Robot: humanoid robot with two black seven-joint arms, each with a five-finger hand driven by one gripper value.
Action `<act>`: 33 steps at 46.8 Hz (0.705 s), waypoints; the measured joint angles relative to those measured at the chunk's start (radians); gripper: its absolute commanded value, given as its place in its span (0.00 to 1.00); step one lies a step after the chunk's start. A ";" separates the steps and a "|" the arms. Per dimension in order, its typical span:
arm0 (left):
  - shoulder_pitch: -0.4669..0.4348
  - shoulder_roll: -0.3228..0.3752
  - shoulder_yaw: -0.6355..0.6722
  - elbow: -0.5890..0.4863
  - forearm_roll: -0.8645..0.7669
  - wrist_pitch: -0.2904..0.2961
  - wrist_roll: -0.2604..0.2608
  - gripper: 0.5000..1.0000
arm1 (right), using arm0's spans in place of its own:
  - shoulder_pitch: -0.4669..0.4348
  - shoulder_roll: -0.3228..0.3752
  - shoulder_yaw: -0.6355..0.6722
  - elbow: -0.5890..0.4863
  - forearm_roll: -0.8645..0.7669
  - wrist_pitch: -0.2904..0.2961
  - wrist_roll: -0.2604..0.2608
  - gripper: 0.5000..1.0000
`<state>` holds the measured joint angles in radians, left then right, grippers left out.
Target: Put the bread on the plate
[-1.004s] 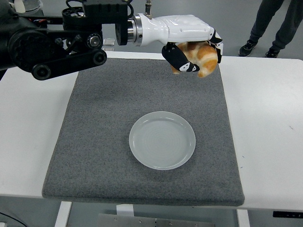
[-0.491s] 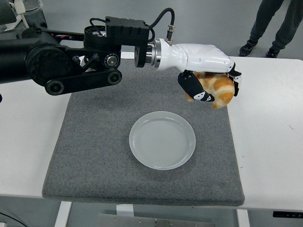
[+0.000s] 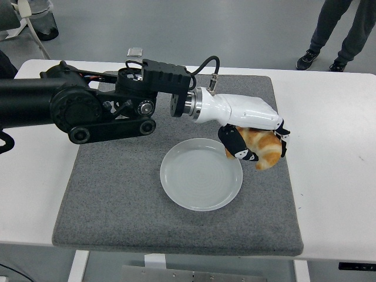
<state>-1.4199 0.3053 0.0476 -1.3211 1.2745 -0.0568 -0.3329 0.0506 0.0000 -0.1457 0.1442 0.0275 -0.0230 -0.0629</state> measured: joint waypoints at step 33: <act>0.139 0.039 0.060 0.025 0.145 -0.014 0.000 0.00 | 0.000 0.000 0.000 0.000 0.000 0.000 0.000 0.86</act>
<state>-1.2807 0.3440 0.1078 -1.2960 1.4195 -0.0706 -0.3329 0.0506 0.0000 -0.1457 0.1442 0.0275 -0.0230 -0.0628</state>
